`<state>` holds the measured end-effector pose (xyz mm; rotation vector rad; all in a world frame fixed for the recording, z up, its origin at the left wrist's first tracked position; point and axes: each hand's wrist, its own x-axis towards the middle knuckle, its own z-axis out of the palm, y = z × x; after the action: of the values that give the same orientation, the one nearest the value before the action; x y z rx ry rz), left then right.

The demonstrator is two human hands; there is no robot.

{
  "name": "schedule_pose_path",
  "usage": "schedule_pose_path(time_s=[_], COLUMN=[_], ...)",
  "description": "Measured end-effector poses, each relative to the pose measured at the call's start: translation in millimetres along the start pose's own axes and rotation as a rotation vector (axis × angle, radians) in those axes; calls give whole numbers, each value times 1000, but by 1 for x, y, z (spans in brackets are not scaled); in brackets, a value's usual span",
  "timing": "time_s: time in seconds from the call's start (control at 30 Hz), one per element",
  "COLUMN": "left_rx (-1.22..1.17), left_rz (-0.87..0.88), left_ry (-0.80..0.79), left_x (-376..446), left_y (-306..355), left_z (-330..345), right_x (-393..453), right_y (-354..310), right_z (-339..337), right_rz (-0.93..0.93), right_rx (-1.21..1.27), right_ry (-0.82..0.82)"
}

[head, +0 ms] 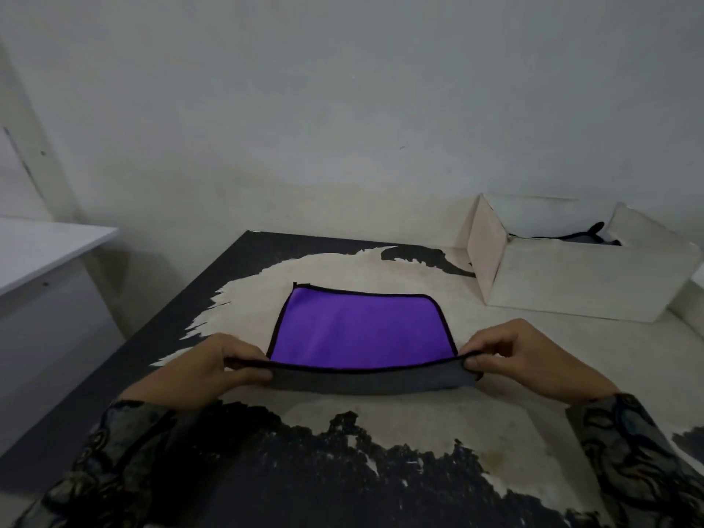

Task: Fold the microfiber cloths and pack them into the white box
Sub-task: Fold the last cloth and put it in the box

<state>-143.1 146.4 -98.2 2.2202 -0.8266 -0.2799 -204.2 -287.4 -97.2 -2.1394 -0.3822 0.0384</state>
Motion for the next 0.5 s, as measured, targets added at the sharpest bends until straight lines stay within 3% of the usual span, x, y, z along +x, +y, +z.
schedule_pose_path(time_s=[0.2,0.37,0.5], left_rx=[108,-35,43], left_rz=[1,-108,-212], left_ry=[237,329,412], left_x=[23,86,129], left_y=[-2,-22,-44], left_z=[-14,-23,-19], right_x=[31,74,103], right_y=[-2,20,46], right_z=[9,13,17], right_rz=[10,136,193], right_rx=[82,94,-75], right_ry=[223,402,538])
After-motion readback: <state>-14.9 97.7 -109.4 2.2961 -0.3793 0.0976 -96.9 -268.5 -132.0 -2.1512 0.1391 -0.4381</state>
